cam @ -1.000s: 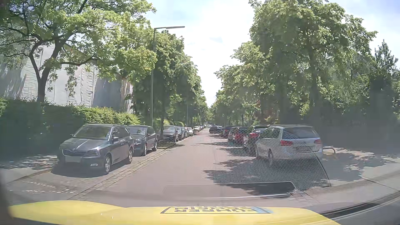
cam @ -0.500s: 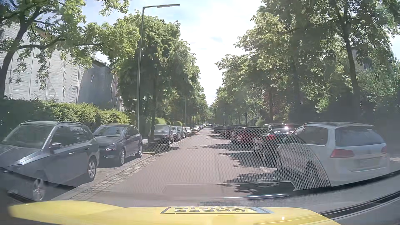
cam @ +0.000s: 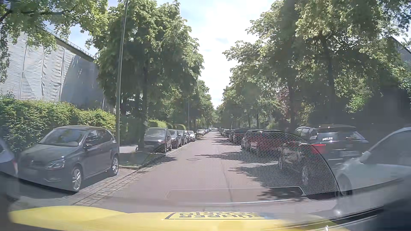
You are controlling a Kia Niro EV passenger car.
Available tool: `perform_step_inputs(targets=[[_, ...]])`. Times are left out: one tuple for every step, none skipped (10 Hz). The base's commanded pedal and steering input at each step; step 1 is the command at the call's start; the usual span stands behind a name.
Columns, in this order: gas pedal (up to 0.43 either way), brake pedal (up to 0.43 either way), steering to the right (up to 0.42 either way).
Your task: Follow the waypoints while adhering to traffic rules and regulations
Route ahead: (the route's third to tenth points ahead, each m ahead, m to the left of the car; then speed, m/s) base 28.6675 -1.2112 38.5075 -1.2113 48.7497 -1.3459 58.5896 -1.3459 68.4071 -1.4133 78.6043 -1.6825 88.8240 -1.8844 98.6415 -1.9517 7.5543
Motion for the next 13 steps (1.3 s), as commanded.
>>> perform_step_inputs(targets=[[0.079,0.0,0.004],[0.079,0.0,0.004],[0.079,0.0,0.004],[0.079,0.0,0.004],[0.079,0.0,0.006],[0.079,0.0,0.008],[0.079,0.0,0.007],[0.079,0.0,0.006],[0.079,0.0,0.006],[0.079,0.0,0.005],[0.079,0.0,0.005],[0.079,0.0,0.004],[0.079,0.0,0.004]])
